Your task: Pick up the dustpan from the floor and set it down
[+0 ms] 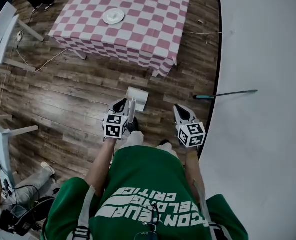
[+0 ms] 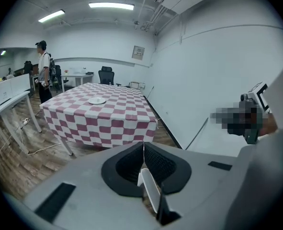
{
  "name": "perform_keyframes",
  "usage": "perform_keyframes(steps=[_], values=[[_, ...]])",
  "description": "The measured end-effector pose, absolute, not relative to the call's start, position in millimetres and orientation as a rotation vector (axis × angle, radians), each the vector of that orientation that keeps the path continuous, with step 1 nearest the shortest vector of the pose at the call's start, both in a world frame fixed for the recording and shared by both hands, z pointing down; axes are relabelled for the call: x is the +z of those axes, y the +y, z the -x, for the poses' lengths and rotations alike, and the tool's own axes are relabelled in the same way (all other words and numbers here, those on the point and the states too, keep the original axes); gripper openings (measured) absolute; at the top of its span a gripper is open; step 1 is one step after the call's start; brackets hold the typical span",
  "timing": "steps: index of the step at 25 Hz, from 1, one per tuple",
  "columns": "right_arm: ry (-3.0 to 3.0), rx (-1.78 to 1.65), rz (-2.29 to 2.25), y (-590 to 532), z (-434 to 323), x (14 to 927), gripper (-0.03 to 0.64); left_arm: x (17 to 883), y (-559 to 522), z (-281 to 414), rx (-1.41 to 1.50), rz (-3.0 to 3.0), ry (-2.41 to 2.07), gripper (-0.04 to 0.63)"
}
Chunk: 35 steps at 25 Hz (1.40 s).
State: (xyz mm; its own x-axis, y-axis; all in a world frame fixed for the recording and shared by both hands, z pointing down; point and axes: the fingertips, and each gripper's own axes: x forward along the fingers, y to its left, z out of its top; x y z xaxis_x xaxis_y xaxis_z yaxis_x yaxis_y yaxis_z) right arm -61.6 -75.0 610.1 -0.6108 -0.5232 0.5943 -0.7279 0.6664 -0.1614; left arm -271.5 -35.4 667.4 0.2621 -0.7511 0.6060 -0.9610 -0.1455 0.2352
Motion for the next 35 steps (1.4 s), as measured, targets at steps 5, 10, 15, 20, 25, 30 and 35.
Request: perform_keyframes(steps=[5, 10, 15, 20, 25, 30, 35], values=[[-2.351, 0.537, -0.970, -70.9, 77.1, 615.7, 0.008, 681.7, -35.2, 279.8, 0.465, -1.950, -1.495, 0.005], [-2.336, 0.535, -0.951, -68.5, 83.1, 621.8, 0.008, 702.8, -34.4, 276.5, 0.493, -1.924, -1.419, 0.005], [-2.340, 0.544, -0.937, -78.6, 80.6, 624.1, 0.008, 722.7, -37.0, 266.6, 0.533, -1.863, -1.398, 0.006], [-2.350, 0.549, -0.884, -94.0, 76.1, 631.5, 0.008, 740.9, -42.4, 240.7, 0.531, -1.834, -1.327, 0.103], [-2.382, 0.546, -0.829, -118.0, 74.1, 629.4, 0.008, 776.7, -41.1, 225.5, 0.655, -1.758, -1.299, 0.175], [-2.386, 0.560, -0.777, -133.2, 65.4, 635.6, 0.008, 811.4, -41.1, 223.7, 0.752, -1.633, -1.299, 0.196], [-2.367, 0.588, -0.749, -143.9, 51.8, 645.8, 0.008, 834.7, -50.4, 240.1, 0.908, -1.533, -1.328, 0.196]])
